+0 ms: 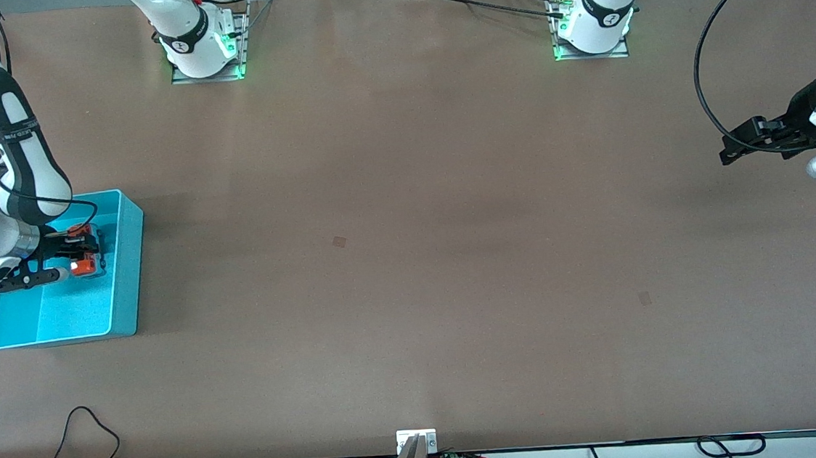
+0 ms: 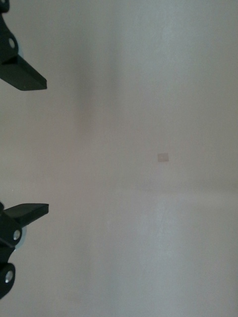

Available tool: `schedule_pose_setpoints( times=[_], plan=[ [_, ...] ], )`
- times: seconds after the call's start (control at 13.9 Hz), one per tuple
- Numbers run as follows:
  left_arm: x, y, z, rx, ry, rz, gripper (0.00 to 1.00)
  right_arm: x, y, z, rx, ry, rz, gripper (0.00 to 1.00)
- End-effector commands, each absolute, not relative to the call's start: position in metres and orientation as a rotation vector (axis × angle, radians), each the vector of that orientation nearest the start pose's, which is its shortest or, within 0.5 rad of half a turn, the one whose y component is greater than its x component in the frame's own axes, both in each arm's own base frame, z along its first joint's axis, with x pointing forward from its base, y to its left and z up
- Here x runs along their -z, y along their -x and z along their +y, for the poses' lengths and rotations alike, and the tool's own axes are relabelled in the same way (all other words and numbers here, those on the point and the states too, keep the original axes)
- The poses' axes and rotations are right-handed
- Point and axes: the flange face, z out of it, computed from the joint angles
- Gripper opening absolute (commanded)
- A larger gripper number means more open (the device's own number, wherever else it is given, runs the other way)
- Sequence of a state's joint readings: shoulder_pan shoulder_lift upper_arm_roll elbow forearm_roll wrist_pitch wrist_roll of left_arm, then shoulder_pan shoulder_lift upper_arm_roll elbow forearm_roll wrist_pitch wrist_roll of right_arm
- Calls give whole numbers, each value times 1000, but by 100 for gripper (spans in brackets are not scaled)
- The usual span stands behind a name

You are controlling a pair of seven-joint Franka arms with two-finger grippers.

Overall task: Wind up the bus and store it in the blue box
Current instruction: 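Open the right gripper and raise it out of the box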

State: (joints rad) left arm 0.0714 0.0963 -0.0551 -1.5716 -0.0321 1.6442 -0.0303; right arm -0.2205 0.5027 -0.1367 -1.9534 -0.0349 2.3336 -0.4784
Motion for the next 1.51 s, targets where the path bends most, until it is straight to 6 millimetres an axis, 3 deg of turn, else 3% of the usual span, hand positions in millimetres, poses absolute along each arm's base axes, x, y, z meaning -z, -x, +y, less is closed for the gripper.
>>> schedule_pose_setpoints(
  times=[0.0, 0.14, 0.29, 0.5, 0.65, 0.79, 1.0, 1.22, 1.43],
  plan=[
    [-585, -585, 8, -19, 3186, -56, 100, -209, -564, -208, -242, 3139, -227, 100],
    [-585, -585, 8, -19, 3186, -56, 100, -214, -567, -207, -227, 3144, -235, 100],
    [-585, -585, 9, -19, 3186, -59, 100, -238, -576, -207, -161, 3160, -254, 100],
    [-584, -586, 12, -19, 3187, -66, 100, -307, -589, -195, -31, 3185, -302, 100],
    [-579, -593, 14, 23, 3187, -71, 100, -369, -618, -150, 13, 3176, -427, 100],
    [-580, -594, 14, 45, 3185, -71, 100, -425, -631, -115, -35, 3156, -470, 100],
    [-582, -593, 12, 52, 3197, -71, 100, -492, -614, -96, -122, 3152, -258, 100],
    [-582, -588, 14, 33, 3197, -78, 100, -554, -603, -66, -151, 3140, -306, 100],
    [-585, -585, 15, 25, 3195, -81, 100, -590, -583, -36, -236, 3138, -139, 100]
  ],
)
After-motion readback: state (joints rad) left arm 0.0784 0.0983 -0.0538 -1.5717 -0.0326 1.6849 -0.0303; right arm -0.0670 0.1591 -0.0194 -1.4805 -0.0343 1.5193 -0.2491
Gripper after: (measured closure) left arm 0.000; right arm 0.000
